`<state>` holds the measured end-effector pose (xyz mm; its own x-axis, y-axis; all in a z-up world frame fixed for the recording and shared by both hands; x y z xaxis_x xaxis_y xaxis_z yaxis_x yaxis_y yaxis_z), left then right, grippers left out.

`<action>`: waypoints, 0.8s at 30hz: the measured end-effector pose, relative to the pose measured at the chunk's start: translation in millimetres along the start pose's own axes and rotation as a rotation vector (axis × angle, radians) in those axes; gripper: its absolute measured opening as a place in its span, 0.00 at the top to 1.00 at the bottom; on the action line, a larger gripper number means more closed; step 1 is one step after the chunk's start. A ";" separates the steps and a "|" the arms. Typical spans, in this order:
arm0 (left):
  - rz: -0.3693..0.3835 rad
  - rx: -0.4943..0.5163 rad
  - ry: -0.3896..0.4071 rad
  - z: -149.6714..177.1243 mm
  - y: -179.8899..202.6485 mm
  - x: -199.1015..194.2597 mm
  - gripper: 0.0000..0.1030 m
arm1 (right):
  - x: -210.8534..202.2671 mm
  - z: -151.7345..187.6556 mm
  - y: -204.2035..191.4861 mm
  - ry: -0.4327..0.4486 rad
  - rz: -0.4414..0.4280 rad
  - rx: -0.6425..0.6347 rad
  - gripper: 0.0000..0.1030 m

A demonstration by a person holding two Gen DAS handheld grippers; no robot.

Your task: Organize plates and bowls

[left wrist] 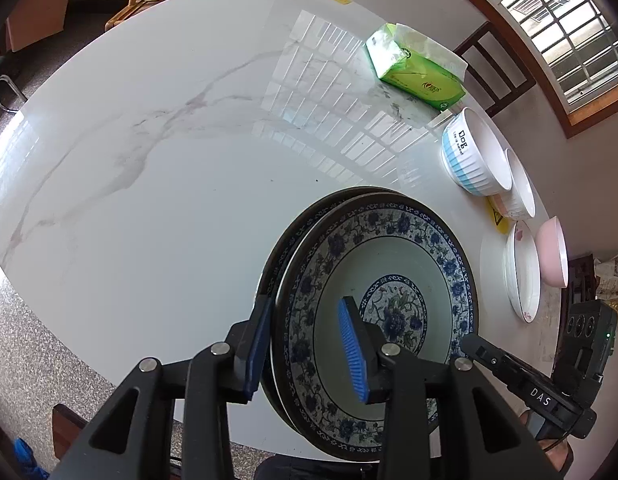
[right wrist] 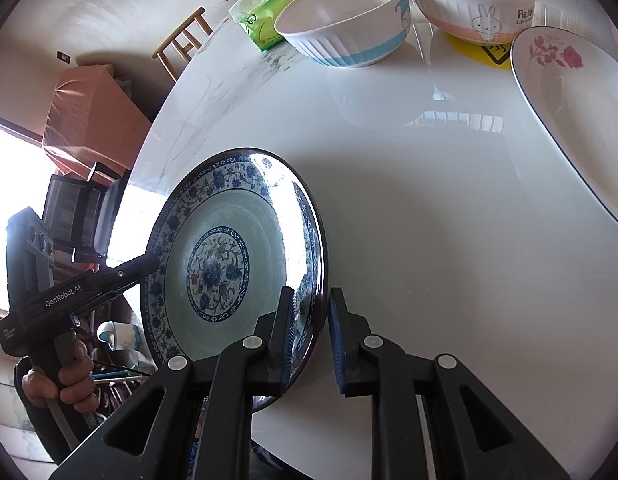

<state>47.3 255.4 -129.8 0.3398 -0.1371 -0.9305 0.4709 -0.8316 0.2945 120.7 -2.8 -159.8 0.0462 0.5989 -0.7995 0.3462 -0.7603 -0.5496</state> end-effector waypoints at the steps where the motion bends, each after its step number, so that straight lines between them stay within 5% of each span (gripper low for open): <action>1: -0.006 0.001 0.002 -0.1 0.1 -0.9 0.65 | -0.3 0.1 -0.1 0.001 0.000 -0.001 0.83; 12: -0.020 0.019 0.045 0.1 5.8 -16.6 0.65 | -7.4 1.3 1.4 0.017 -0.022 -0.005 0.82; 24: 0.095 0.066 -0.003 10.7 58.0 -7.7 0.63 | -46.4 21.1 43.9 0.077 -0.023 0.077 0.82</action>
Point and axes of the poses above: each gripper's, at about its wrist camera, not at the fingertips, and x roughly the way its jaws point, y to its right, z to its underside, the point moved 4 cm from there along x, roughly the way its jaws point, and after that the axes turned 5 degrees about -z, right-handed, at the moved point
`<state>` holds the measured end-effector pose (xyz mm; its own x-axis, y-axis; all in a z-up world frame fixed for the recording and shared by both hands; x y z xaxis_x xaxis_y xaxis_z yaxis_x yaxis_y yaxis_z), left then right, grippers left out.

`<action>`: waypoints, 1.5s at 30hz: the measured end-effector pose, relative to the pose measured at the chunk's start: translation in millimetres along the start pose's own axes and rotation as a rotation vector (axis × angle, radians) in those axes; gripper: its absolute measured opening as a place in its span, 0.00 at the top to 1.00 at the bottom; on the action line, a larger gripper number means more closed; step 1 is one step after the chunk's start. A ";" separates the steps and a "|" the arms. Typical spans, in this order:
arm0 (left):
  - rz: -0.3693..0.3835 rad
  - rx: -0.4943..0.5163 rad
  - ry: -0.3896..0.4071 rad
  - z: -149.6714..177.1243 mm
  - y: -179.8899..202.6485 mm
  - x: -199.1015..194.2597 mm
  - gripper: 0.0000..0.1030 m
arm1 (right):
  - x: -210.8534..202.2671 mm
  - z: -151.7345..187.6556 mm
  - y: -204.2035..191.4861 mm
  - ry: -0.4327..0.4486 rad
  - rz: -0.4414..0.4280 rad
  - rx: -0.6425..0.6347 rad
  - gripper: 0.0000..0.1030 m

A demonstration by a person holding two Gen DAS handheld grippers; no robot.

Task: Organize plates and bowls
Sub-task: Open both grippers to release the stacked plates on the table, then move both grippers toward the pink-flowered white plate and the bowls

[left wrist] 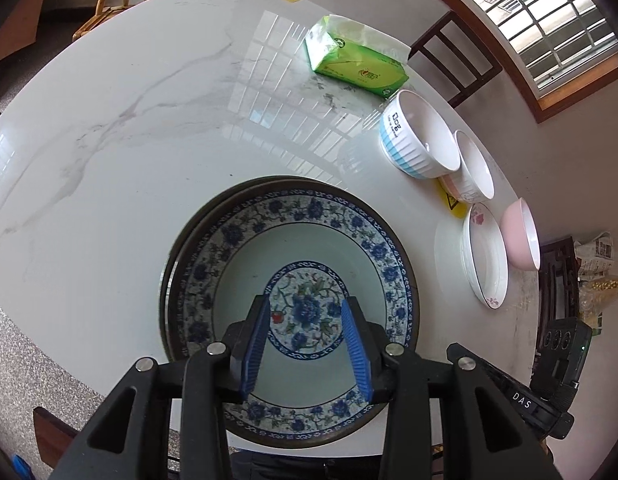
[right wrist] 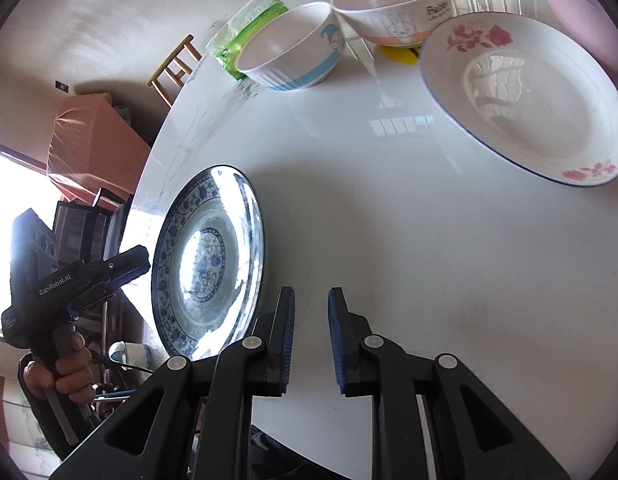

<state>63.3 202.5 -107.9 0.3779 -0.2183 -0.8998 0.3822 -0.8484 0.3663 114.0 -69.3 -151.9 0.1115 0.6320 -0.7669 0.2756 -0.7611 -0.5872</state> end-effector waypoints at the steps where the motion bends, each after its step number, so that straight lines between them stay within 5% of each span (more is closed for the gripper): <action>1: 0.010 0.009 -0.006 1.3 6.2 2.6 0.63 | -5.6 1.7 6.8 0.008 0.003 0.013 0.82; 21: 0.167 0.114 -0.027 13.0 126.1 50.2 0.64 | -124.8 4.7 129.8 0.309 0.063 0.288 0.82; 45: 0.225 0.109 -0.047 -45.7 210.8 121.2 0.64 | -121.1 -58.7 167.2 0.361 0.041 0.300 0.79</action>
Point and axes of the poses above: each gripper's, at about its wrist camera, not at the fingertips, and x roughly the way its jaws point, y to its right, z to its underside, the point moved 4 cm from there along x, roughly the way its jaws point, and after that the axes turned 5 degrees about -z, right-handed, at the moved point
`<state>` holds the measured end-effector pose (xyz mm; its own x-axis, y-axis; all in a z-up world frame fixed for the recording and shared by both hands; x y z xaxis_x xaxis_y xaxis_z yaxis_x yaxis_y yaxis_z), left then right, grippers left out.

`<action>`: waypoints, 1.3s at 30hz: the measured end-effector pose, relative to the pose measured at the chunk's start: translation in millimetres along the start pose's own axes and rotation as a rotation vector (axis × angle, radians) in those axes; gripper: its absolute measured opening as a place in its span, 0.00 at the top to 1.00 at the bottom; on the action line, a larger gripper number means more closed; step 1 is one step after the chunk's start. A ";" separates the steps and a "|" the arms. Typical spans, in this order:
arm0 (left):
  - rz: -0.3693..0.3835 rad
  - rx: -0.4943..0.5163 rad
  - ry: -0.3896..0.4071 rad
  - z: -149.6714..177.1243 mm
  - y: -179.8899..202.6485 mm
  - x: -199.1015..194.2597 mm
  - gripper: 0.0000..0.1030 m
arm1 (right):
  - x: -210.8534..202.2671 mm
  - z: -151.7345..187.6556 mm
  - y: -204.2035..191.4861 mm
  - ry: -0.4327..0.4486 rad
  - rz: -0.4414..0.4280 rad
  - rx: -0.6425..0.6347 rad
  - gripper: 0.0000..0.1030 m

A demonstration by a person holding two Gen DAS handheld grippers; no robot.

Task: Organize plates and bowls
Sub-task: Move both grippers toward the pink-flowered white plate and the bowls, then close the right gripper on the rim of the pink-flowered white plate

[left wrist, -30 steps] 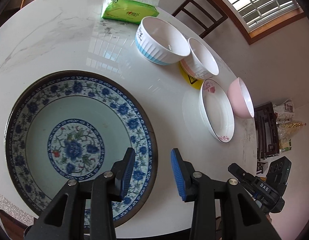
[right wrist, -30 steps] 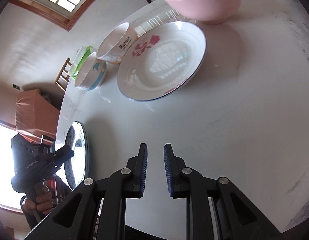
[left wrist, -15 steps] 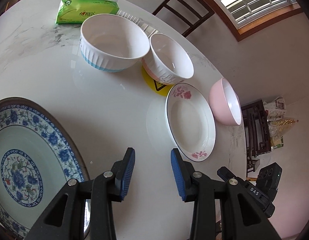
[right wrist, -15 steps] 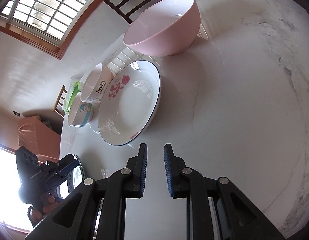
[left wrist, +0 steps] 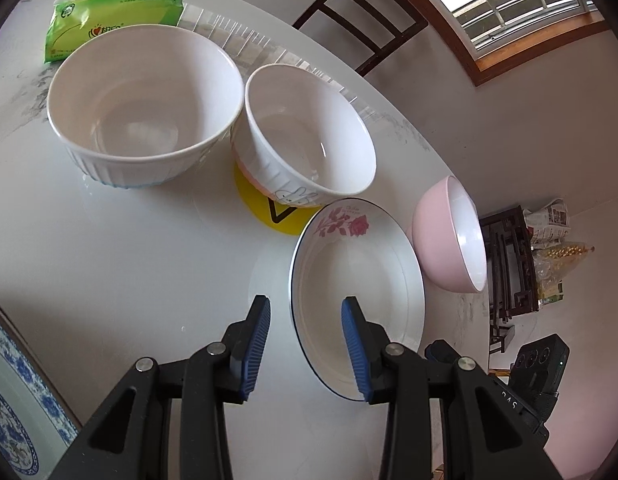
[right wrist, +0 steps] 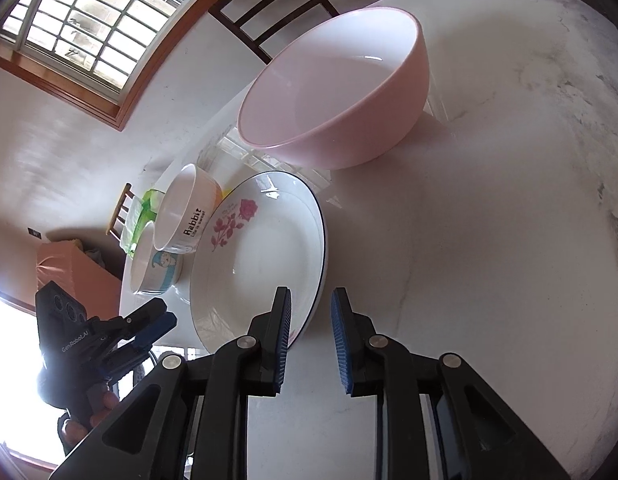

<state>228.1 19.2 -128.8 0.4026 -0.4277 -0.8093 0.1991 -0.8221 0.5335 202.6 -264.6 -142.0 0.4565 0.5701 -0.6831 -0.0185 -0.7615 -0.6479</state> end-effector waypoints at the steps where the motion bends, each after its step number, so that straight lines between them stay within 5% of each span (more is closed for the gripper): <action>1: -0.001 -0.003 -0.005 -1.5 -0.3 3.8 0.64 | 2.1 -2.6 0.7 0.000 0.005 0.000 0.79; 20: -0.033 0.004 -0.036 -14.4 -0.3 35.5 0.64 | 39.5 -32.7 17.3 -0.029 0.035 -0.012 0.80; 32: -0.021 0.053 -0.043 -13.9 6.7 38.3 0.66 | 49.6 -36.8 13.2 -0.034 0.027 -0.045 0.89; 39: -0.025 0.059 -0.037 -13.2 9.5 41.1 0.77 | 48.9 -36.0 15.1 -0.043 0.010 -0.040 0.90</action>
Point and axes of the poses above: each gripper's, at about its wrist camera, not at the fingertips, and x roughly the way its jaws point, y to its right, z to its underside, the point moved 4 cm from there along x, roughly the way its jaws point, and after that the axes turned 5 degrees about -z, right-handed, at the moved point
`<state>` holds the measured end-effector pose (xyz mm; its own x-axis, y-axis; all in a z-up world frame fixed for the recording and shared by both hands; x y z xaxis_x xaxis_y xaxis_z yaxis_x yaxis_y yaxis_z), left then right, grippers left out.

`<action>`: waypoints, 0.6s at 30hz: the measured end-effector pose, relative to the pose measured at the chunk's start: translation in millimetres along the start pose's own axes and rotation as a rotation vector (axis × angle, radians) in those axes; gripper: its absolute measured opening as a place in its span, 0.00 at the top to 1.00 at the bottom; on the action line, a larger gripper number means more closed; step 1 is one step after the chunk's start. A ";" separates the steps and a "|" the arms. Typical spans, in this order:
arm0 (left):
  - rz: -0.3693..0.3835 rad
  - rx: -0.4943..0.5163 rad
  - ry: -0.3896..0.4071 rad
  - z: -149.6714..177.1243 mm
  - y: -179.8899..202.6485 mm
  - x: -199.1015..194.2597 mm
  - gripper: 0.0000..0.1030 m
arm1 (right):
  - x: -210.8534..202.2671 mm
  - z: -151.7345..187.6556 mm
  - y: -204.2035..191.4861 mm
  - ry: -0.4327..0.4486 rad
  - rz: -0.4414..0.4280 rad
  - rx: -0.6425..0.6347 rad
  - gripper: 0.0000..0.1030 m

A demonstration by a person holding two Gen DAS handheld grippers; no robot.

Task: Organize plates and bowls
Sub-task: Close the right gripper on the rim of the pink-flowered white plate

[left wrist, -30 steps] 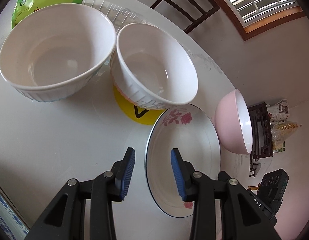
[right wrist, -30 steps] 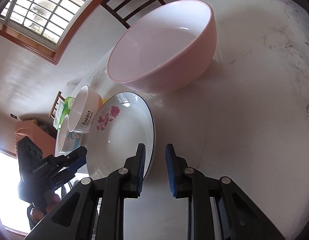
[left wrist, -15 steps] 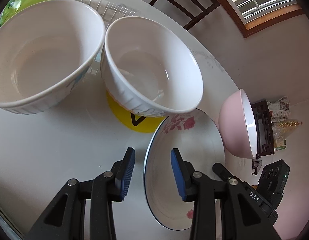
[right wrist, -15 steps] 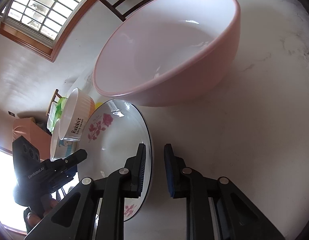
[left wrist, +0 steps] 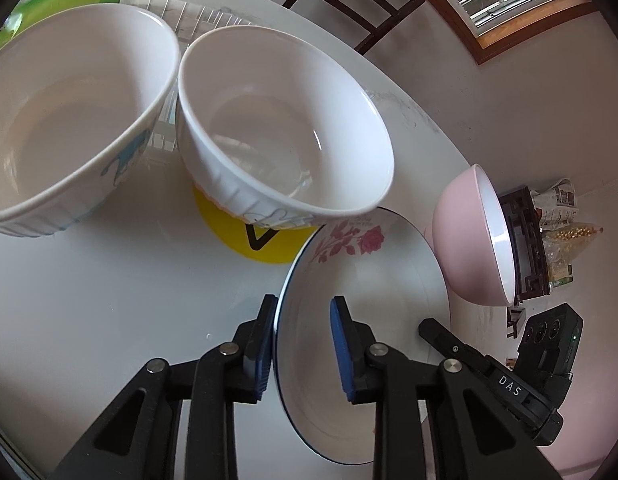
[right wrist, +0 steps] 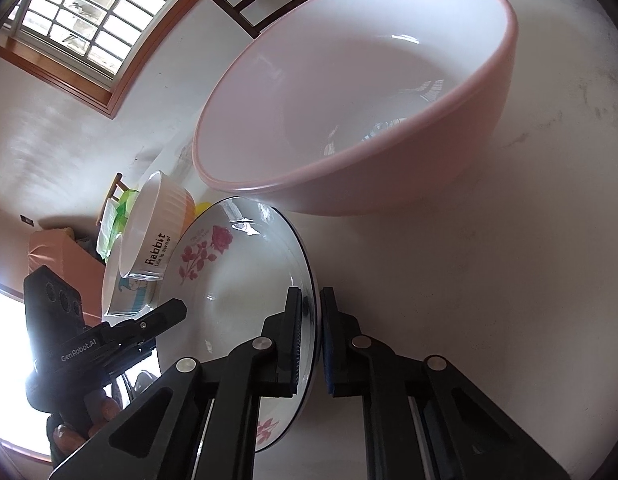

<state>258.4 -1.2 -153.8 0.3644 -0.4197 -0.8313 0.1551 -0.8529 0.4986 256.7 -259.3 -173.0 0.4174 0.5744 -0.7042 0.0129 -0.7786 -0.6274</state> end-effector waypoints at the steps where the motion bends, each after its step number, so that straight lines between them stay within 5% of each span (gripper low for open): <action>1: -0.001 -0.002 -0.002 0.1 -0.6 0.0 0.77 | 0.0 0.3 -0.2 -0.001 -0.002 0.001 0.91; 18: 0.002 0.015 -0.019 5.9 0.7 -2.1 0.83 | -9.0 14.5 -2.8 0.004 0.010 0.013 0.90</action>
<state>252.4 -2.7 -153.2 0.3468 -0.4275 -0.8349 0.1401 -0.8565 0.4967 239.7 -258.6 -169.7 0.4215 0.5658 -0.7087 -0.0030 -0.7807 -0.6250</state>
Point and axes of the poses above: each gripper's, at about its wrist camera, not at the fingertips, and x roughly the way its jaws point, y to its right, z to its underside, the point moved 4 cm from there along x, roughly the way its jaws point, and after that the axes turned 5 degrees about -z, right-handed, at the moved point
